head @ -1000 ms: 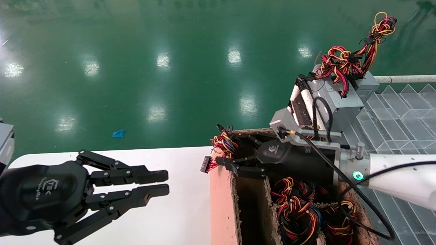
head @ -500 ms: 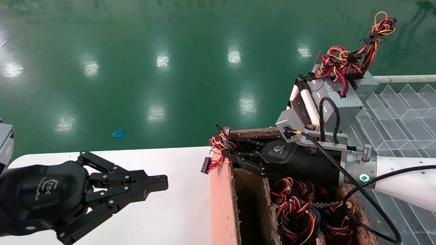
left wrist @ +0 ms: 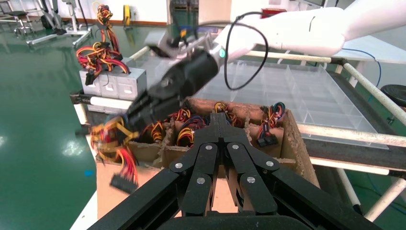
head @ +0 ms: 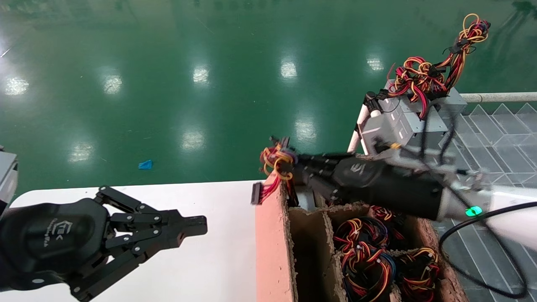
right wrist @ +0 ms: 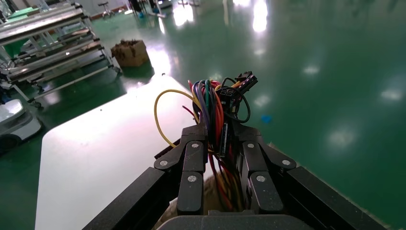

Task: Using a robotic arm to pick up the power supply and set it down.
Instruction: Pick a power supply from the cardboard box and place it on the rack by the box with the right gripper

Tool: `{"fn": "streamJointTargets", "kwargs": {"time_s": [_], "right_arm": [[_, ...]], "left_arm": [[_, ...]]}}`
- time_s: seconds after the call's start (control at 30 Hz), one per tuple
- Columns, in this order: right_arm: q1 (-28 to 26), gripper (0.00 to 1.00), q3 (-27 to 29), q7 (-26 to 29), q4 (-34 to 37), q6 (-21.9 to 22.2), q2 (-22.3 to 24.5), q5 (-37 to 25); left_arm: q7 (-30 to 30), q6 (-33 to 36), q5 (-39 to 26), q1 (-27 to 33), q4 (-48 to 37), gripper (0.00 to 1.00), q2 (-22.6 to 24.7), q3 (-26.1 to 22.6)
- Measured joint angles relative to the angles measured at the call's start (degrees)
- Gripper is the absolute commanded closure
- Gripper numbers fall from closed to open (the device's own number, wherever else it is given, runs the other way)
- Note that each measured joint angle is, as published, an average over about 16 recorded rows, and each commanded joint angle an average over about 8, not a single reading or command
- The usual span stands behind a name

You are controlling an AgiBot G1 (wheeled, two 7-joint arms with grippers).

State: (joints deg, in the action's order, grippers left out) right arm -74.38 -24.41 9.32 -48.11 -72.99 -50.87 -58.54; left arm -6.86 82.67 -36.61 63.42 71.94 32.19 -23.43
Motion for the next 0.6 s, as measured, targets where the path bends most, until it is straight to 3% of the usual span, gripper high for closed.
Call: {"fn": "streamJointTargets", "kwargs": {"time_s": [0.3,0.6], "right_arm": [[-2.6,1.00,3.7,-0.5,-9.3,0.8,5.0,2.1],[-4.1,1.00,8.1,-0.6,-21.5,7.9,11.0,0.9]], "left_arm": [[0.0,0.0,0.0,0.0,0.0,1.00,0.0,0.0],[0.0,0.0,0.0,0.0,0.0,1.00,0.0,0.0]]}}
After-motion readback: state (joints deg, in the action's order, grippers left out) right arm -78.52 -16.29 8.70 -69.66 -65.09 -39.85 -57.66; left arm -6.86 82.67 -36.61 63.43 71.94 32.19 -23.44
